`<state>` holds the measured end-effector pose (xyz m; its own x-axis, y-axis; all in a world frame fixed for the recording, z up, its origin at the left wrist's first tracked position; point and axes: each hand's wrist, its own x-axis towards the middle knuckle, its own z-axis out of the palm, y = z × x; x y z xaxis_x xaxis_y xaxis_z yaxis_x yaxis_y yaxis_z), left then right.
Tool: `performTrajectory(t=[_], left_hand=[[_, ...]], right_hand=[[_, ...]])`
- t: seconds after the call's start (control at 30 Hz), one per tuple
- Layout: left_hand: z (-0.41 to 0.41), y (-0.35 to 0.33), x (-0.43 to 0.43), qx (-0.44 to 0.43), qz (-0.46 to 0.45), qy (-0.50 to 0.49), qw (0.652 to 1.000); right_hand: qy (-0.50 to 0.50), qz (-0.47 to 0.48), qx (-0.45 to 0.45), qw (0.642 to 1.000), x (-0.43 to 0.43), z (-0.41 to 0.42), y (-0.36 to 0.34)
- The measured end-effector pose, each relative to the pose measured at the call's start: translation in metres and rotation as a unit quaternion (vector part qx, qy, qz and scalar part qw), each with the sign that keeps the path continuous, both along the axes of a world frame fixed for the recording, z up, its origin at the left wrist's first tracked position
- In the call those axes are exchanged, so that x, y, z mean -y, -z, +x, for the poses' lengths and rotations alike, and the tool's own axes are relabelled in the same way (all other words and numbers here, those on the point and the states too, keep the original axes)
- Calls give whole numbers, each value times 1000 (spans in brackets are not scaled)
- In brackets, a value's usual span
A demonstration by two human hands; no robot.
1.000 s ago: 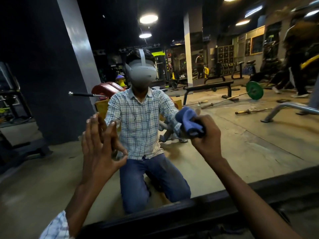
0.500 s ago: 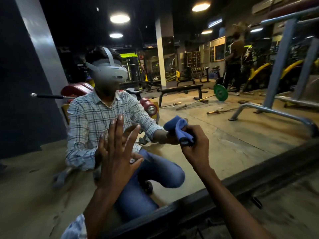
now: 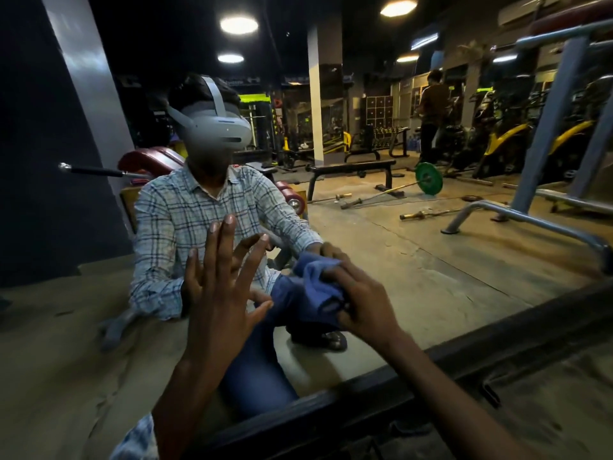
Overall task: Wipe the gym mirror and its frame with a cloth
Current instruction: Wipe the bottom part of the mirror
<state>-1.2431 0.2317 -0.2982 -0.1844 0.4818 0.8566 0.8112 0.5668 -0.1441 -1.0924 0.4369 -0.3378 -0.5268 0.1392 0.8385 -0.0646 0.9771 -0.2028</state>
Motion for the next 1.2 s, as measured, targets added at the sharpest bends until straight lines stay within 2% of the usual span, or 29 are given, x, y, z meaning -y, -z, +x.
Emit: performTrajectory(t=[0.07,0.1,0.17,0.23,0.3,0.33,0.37,0.4,0.5,0.57,0.6,0.67,0.7,0.73,0.77,0.83,0.9,0.93,0.97,1.0,1.07,1.13,1.17,1.2], left_hand=[[3,-2,0,4,3,6,1000],[4,-2,0,3,8,6,1000],[7,-2,0,10,7,2,1000],[10,-3,-1,20,2,-3,1000],[10,-3,-1,18,3,-15,1000],[11,-3,-1,17,4,-19,1000],[12,-2,-2,17,7,-18,1000],[13,-3,-2,18,11,-14,1000],[15,-5,-4,22,10,-16,1000],[16,-6,-4,24,10,-18,1000],[17,-7,-4,27,10,-17,999],[20,-7,-5,28,13,-14,999],[21,-8,-5,29,15,-17,999],[23,-8,-6,32,16,-21,999],[25,-9,-6,38,16,-22,999],[30,-10,-7,49,15,-26,998],[34,-11,-9,58,16,-33,998],[36,-11,-11,62,17,-36,997],[38,-11,-13,65,19,-40,997],[40,-11,-15,69,21,-42,997],[44,-10,-16,72,26,-42,996],[45,-10,-17,71,26,-45,996],[45,-9,-17,72,27,-47,996],[46,-9,-18,72,30,-49,996]], right_hand=[[41,-102,-111,988,-16,3,-16],[61,-165,-179,968,-17,2,-23],[60,-239,-242,939,-1,-9,-26],[-33,-195,-156,968,25,-18,-20],[-86,-60,-19,994,32,-15,-6],[-84,-19,5,996,25,-10,-4],[-73,-22,-10,997,12,-6,-6],[-55,-63,-56,995,0,-2,-10],[31,-213,-227,950,-27,5,-20],[32,-247,-245,937,-26,-3,-16],[-3,-224,-204,953,-20,-6,-9],[-82,-87,-77,990,-11,-4,11],[-102,-20,-23,994,-15,2,16],[-109,13,2,994,-27,9,13],[-98,12,-10,995,-41,14,8],[-48,-78,-112,989,-69,26,-7],[6,-213,-254,943,-86,30,-18],[30,-273,-299,914,-84,27,-20],[28,-305,-310,900,-77,22,-22],[-3,-283,-286,915,-66,17,-23],[-79,-131,-171,973,-56,14,-28],[-104,-2,-85,991,-72,18,-55],[-95,8,-105,990,-83,19,-74],[-77,-20,-159,984,-91,21,-95]])
